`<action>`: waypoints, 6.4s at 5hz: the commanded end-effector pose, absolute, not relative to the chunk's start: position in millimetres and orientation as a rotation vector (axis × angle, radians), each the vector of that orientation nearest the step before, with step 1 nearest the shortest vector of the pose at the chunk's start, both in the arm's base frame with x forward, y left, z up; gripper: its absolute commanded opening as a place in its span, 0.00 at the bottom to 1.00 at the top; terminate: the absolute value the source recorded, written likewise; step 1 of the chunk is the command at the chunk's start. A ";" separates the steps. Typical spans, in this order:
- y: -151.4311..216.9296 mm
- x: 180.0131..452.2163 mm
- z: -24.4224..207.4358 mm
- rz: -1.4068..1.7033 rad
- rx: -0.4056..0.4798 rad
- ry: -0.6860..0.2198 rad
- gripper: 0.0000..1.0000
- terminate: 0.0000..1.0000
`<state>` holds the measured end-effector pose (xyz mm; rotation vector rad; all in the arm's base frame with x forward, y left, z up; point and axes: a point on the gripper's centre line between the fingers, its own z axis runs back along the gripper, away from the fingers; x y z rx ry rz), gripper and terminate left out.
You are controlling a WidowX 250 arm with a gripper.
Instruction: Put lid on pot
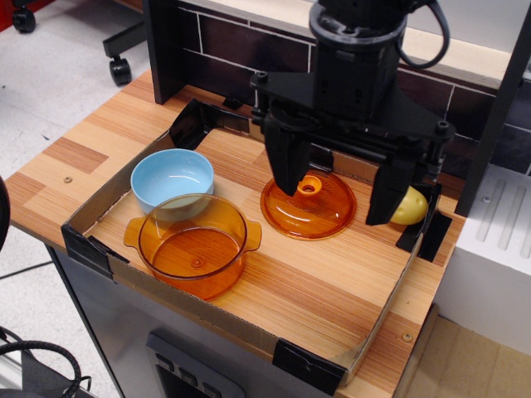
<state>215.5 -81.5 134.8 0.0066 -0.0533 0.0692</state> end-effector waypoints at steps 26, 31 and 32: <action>28.9 240.2 96.6 0.159 -0.100 -0.027 0.00 0.00; 38.4 221.0 70.0 0.099 -0.038 -0.017 0.00 0.00; 38.6 219.4 67.4 0.094 -0.032 -0.017 0.00 0.00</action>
